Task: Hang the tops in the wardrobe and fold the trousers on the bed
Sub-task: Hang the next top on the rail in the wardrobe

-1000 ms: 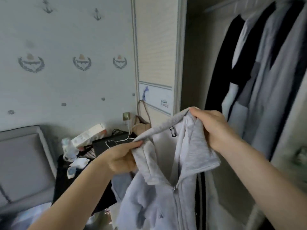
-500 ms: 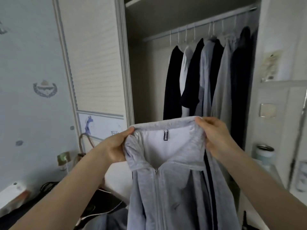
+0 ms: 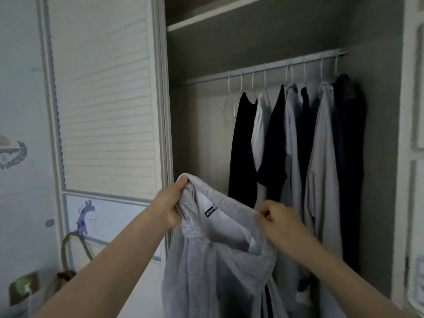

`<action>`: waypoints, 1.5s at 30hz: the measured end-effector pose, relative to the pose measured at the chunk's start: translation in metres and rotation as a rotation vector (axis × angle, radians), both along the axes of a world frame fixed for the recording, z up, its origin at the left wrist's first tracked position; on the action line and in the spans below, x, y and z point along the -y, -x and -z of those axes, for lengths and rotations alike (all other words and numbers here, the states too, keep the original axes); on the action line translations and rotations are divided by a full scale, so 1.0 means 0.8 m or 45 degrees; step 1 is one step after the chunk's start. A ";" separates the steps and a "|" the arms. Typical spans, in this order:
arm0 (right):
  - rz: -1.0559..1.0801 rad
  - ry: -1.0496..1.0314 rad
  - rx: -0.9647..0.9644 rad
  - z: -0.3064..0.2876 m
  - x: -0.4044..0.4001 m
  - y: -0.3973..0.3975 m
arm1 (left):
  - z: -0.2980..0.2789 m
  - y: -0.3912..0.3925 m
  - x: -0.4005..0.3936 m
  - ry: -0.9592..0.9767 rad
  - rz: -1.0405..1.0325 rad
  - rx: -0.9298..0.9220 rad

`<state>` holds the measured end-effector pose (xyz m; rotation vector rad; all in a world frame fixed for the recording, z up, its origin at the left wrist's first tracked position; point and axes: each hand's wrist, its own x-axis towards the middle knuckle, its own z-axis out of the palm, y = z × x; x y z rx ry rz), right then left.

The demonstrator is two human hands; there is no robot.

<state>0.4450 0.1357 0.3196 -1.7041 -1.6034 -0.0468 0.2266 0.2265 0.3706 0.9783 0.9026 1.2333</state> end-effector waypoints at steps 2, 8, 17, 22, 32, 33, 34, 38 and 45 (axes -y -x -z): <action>-0.042 0.088 0.072 -0.004 -0.016 0.002 | -0.003 -0.003 -0.021 -0.034 -0.026 -0.028; -0.259 0.283 0.153 -0.051 -0.072 0.008 | -0.040 -0.009 -0.089 -0.234 -0.146 -0.228; -0.260 -0.515 0.185 -0.243 -0.210 0.038 | -0.109 -0.039 -0.149 -0.798 -0.328 -0.563; -0.052 -0.700 0.400 -0.320 -0.304 0.043 | -0.124 -0.052 -0.191 -0.890 -0.380 -0.546; 0.349 -0.487 0.089 -0.349 -0.383 -0.015 | -0.117 -0.062 -0.247 -0.879 -0.311 -0.515; 0.343 -0.469 0.003 -0.351 -0.387 -0.025 | -0.116 -0.062 -0.250 -0.879 -0.303 -0.516; 0.324 -0.442 -0.079 -0.353 -0.391 -0.035 | -0.116 -0.062 -0.254 -0.881 -0.297 -0.511; 0.197 -0.263 -0.302 -0.360 -0.401 -0.069 | -0.111 -0.060 -0.270 -0.864 -0.276 -0.483; -0.080 -0.245 -0.756 -0.363 -0.418 -0.095 | -0.097 -0.048 -0.280 -0.828 -0.240 -0.482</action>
